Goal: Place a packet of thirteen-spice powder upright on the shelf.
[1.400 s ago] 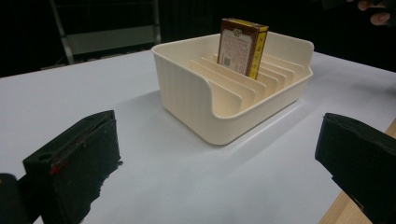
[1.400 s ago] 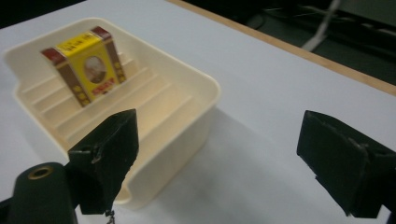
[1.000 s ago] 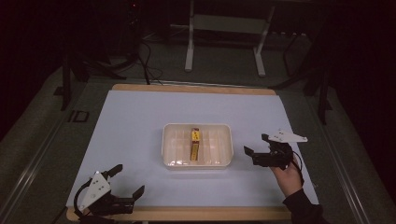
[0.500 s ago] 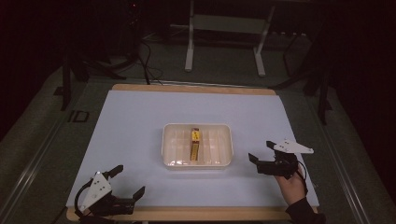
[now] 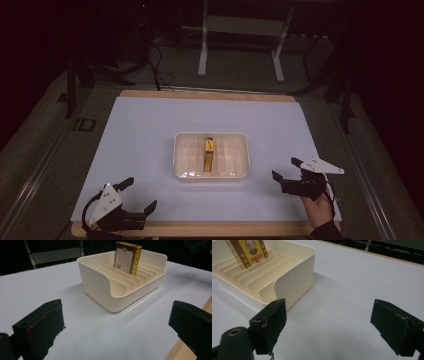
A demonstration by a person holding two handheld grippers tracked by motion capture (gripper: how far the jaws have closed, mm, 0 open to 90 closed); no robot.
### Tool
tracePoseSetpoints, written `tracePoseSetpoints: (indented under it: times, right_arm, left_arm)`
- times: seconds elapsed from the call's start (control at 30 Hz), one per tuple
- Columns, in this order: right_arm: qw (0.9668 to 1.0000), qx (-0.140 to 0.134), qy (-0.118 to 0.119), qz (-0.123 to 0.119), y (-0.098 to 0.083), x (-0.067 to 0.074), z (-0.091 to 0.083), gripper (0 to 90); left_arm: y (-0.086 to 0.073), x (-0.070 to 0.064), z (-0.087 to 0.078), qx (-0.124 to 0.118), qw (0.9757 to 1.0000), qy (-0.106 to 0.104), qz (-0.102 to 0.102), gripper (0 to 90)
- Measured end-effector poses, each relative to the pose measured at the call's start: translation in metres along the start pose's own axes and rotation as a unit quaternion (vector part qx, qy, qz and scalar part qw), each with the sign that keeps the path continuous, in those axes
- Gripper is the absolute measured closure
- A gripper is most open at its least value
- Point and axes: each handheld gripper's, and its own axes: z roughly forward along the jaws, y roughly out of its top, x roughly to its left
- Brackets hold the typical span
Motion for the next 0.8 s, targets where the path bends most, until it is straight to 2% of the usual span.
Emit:
tracePoseSetpoints:
  times: [0.2, 0.8]
  right_arm:
    - [0.9999, 0.009, -0.006, 0.0, -0.0019, -0.001, 0.0029, 13.5]
    - [1.0, -0.006, -0.002, 0.003, -0.0012, -0.0005, 0.002, 13.5]
  left_arm:
    - [-0.0002, -0.0003, 0.0009, 0.002, 1.0, -0.003, -0.001, 0.1]
    - [-0.0003, 0.0, 0.0, 0.001, 1.0, -0.003, -0.003, 0.1]
